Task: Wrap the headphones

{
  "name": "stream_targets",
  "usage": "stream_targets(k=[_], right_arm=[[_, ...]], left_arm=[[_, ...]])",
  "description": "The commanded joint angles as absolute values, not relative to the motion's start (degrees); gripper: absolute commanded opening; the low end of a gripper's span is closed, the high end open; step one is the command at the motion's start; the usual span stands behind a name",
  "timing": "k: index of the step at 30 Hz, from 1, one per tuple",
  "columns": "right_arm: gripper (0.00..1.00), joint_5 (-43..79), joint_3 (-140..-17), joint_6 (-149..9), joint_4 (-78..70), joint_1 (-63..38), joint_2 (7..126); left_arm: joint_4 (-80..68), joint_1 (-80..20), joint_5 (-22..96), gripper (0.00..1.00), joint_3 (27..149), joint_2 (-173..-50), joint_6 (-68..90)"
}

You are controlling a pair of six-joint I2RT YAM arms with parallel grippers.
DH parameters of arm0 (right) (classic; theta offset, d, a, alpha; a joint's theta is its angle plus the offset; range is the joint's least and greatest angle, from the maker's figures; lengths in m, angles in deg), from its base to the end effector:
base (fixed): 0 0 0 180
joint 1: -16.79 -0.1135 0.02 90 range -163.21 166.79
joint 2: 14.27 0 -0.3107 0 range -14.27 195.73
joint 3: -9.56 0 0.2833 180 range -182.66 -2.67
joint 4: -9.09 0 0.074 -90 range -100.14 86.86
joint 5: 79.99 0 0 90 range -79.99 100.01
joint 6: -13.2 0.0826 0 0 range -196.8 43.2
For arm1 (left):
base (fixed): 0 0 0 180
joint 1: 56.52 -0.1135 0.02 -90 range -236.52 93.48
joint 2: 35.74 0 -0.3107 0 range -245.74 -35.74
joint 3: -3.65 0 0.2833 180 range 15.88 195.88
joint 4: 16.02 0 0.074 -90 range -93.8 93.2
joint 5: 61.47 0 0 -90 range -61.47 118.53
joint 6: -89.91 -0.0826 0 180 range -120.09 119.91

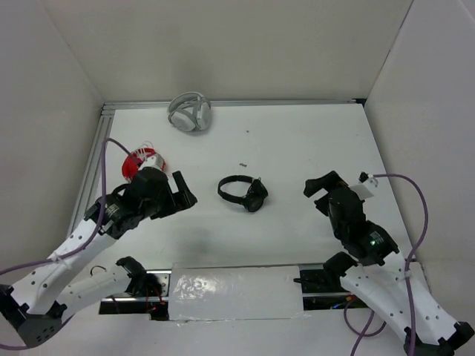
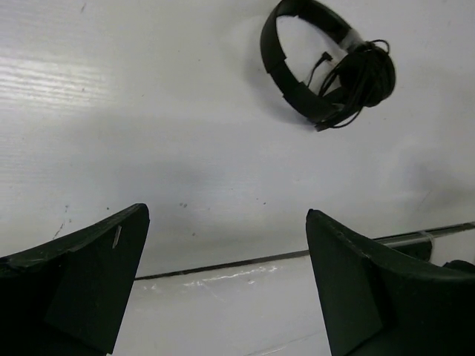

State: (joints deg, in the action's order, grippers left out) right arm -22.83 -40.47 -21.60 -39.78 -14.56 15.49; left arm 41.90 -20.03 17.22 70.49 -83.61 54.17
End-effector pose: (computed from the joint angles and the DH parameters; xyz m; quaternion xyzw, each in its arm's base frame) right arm 0.1445 0.0356 0.2972 0.3116 0.7772 0.1587 0.5232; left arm 0.1705 -0.1059 0.3386 -0.1806 0.8807 -0.2427 0.3645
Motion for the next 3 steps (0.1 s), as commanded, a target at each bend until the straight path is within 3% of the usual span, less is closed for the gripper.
stream_targets(k=[1,3], right_arm=[[1.00,-25.41,-38.18,-19.85,-40.76,-14.76,13.77],[1.00,-25.76,-38.35,-19.23,-41.63,-14.76,13.59]], left_arm=[[43.32,-19.96,15.61,0.99,70.72,-84.78,57.39],[43.75,-19.96,15.61,0.99,71.07,-85.48,57.39]])
